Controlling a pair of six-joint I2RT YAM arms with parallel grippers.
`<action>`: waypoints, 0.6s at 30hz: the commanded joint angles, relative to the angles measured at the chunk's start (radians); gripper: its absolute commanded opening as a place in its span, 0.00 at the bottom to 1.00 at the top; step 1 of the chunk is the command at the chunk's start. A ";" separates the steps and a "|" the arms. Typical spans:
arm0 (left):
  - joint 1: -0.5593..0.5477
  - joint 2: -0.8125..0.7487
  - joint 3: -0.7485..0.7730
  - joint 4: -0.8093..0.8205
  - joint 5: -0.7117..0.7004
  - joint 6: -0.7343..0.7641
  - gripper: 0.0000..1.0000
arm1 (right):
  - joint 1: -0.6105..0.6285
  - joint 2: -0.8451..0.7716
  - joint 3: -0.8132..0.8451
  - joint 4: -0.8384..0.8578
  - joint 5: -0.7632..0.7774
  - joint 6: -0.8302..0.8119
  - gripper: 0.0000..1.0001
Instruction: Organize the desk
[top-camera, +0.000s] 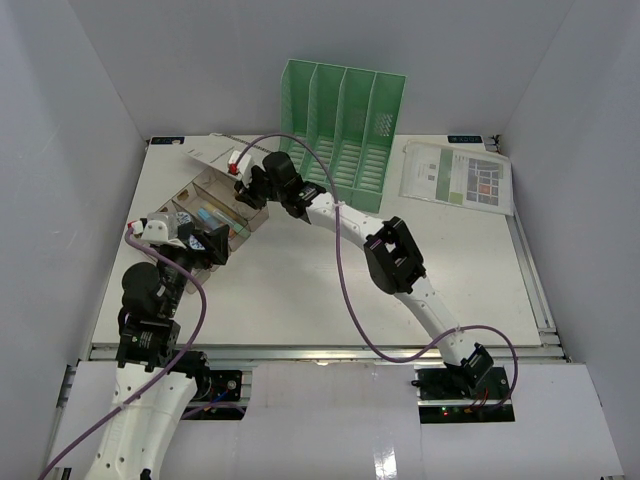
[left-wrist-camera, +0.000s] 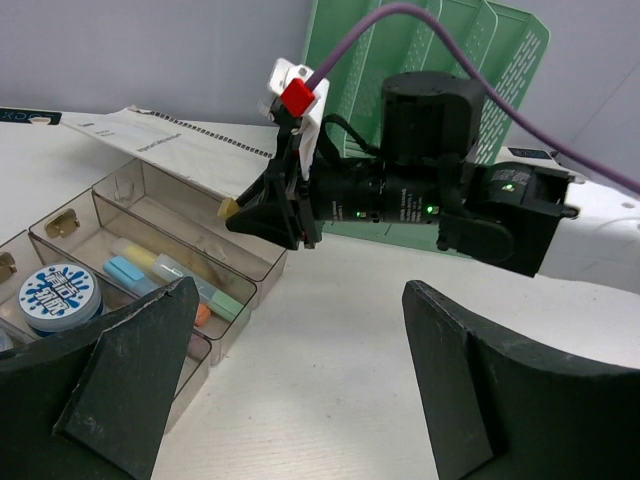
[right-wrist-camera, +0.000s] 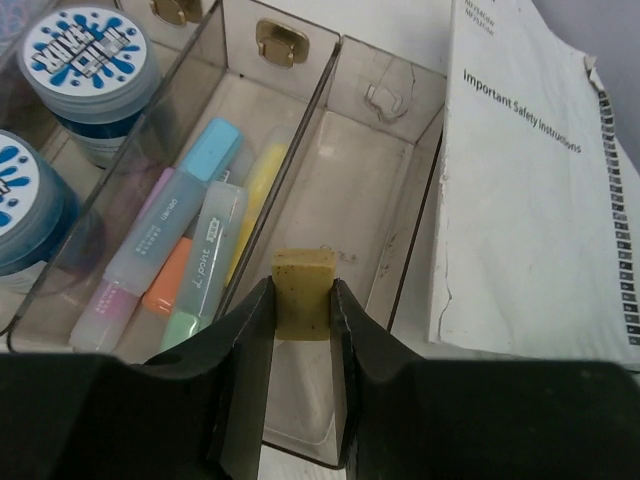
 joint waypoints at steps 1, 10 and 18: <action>0.005 -0.009 -0.001 -0.005 -0.006 0.012 0.94 | 0.009 0.020 0.038 0.148 0.056 0.057 0.21; 0.005 0.015 -0.003 -0.005 0.000 0.009 0.94 | 0.008 -0.012 0.017 0.137 0.080 0.023 0.68; 0.005 0.099 -0.004 -0.007 -0.046 -0.034 0.93 | -0.033 -0.188 -0.003 -0.159 -0.174 -0.163 0.86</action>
